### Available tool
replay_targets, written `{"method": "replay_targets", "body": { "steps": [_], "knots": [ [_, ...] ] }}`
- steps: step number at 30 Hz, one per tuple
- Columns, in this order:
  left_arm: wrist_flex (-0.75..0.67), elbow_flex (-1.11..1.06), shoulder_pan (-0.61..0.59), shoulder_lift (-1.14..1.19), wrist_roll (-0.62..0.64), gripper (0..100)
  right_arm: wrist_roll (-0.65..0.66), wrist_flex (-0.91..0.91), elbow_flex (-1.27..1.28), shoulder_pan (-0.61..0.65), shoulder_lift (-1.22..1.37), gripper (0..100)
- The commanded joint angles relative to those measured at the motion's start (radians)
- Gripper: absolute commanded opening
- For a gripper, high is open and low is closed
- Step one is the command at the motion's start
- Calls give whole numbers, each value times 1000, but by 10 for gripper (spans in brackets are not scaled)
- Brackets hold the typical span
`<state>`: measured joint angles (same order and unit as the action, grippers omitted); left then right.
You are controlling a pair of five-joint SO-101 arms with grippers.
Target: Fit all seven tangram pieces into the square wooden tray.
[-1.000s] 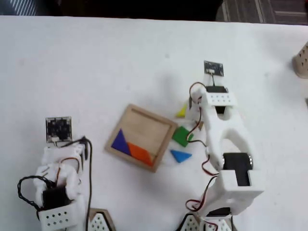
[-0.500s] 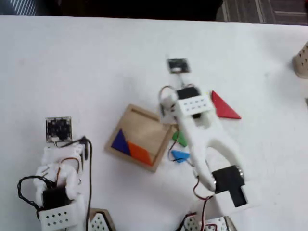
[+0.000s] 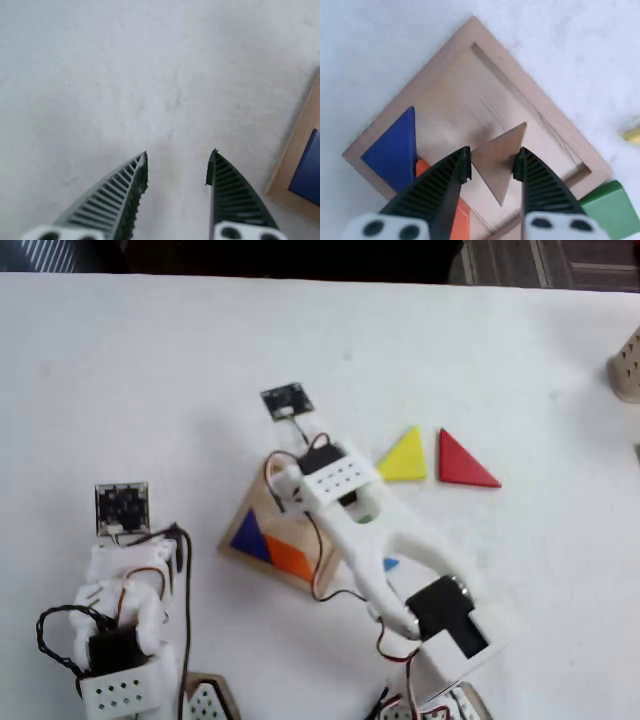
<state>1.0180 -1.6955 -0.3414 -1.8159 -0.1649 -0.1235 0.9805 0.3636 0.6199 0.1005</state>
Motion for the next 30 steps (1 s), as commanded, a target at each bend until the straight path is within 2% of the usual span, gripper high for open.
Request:
{"method": "replay_targets", "body": {
  "steps": [1, 9, 14, 19, 21, 23, 26, 30],
  "knots": [
    [-34, 3, -8, -10, 5, 207, 3, -44, -12, 24, -7, 120],
    [-34, 3, -7, -10, 3, 207, 3, -81, -35, 35, 94, 120],
    [-34, 3, -7, -10, 3, 207, 3, -22, -78, 35, 101, 126],
    [-34, 3, -7, -10, 3, 207, 5, -7, -80, 35, 101, 262],
    [-34, 3, -7, -10, 3, 207, 44, 2, -83, 36, 99, 292],
    [-34, 3, -7, -10, 3, 207, 75, 36, -107, 33, 99, 272],
    [-34, 3, -7, -10, 5, 207, 86, 117, -155, 8, 99, 189],
    [-37, 3, -5, -10, 6, 207, 80, 208, -207, -117, 99, 36]
  ]
}}
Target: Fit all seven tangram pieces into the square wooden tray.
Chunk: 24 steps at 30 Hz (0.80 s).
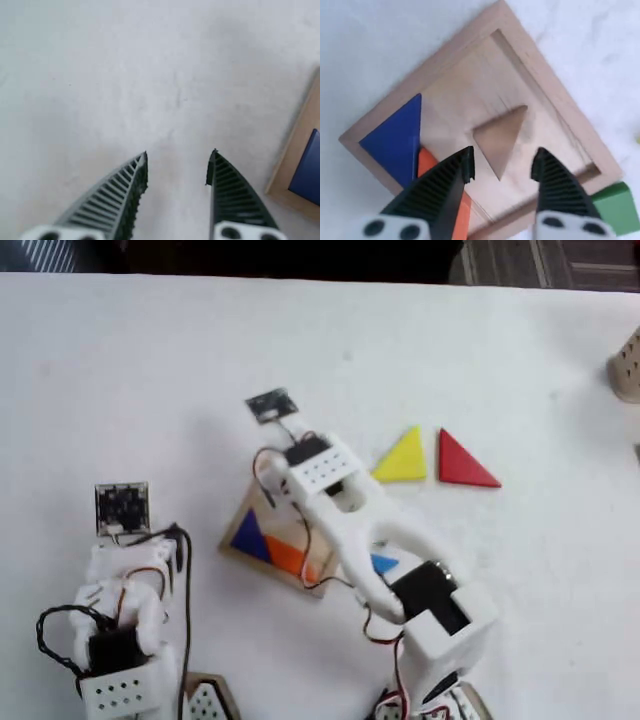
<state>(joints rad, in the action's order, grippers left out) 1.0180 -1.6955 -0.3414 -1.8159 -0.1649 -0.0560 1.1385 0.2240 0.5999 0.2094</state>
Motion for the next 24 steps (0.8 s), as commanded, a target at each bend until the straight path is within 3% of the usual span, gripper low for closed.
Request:
{"method": "replay_targets", "body": {
  "steps": [1, 8, 18, 24],
  "knots": [
    [-54, 3, -1, -10, 8, 207, 12, 51, -66, -136, -10, 9],
    [-137, 5, 114, -10, 160, 207, 12, 58, -40, -377, -10, 18],
    [-313, 12, 369, -8, 180, 206, 15, 50, -17, -674, -10, 18],
    [-308, 68, 415, -7, 236, 206, 20, 30, 23, -783, -10, 18]
  ]
}}
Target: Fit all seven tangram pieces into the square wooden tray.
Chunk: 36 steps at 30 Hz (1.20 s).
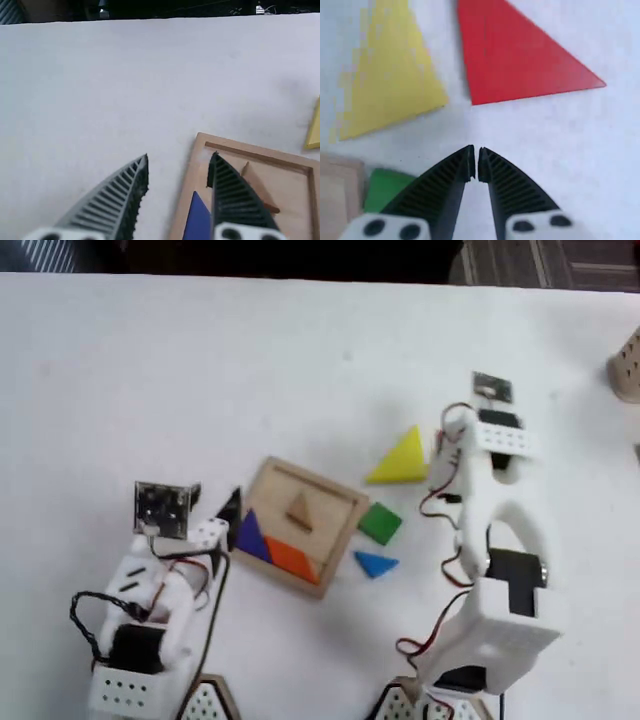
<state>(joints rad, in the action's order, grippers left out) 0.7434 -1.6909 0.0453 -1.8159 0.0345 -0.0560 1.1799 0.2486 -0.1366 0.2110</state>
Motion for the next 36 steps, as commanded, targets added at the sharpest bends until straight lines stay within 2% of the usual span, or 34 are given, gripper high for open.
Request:
{"method": "replay_targets", "body": {
  "steps": [1, 5, 13, 20, 32, 36],
  "knots": [
    [-34, 66, 28, -7, 43, 206, 20, -12, 14, -59, -12, 17],
    [-20, 84, 28, -5, 48, 206, 44, -25, 91, -90, -70, 17],
    [61, 193, 28, -5, 49, 206, 66, -177, 396, -104, -343, 17],
    [130, 284, 22, 19, 49, 206, 135, -194, 531, -171, -469, 18],
    [178, 733, 61, 723, 51, 206, 143, -252, 578, -168, -478, 20],
    [150, 746, 163, 819, 91, 206, 256, -237, 606, -182, -476, 18]
  ]
}}
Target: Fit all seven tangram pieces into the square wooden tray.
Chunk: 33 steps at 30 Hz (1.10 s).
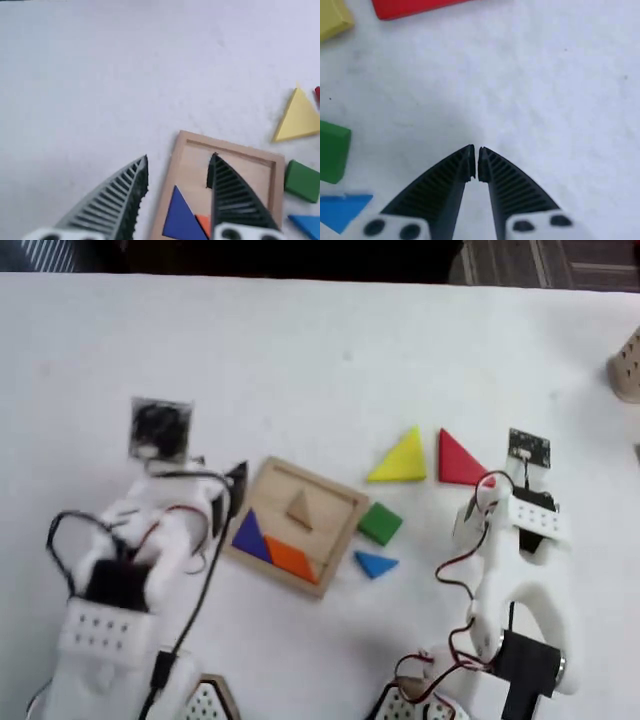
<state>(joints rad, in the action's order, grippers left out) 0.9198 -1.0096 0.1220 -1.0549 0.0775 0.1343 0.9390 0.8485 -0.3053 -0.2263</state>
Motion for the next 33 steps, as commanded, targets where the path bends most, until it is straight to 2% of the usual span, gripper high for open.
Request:
{"method": "replay_targets", "body": {
  "steps": [1, 6, 10, 19, 24, 28, 33],
  "knots": [
    [-46, 63, 113, 74, 78, 206, 81, 4, 18, -27, -42, 18],
    [-167, 61, 193, 171, 215, 178, 140, 4, 37, -99, -42, 18],
    [-319, 17, 206, 305, 226, 25, 149, 2, 49, -120, -42, 18],
    [-618, -26, 240, 630, 221, 53, 178, 4, 52, -93, -42, 18],
    [-667, 12, 335, 808, 219, 53, 196, 4, 52, -88, -42, 18],
    [-666, 71, 337, 898, 218, 53, 198, 4, 52, -71, -42, 18],
    [-666, 77, 329, 903, 218, 53, 198, 4, 52, -70, -42, 18]
  ]
}}
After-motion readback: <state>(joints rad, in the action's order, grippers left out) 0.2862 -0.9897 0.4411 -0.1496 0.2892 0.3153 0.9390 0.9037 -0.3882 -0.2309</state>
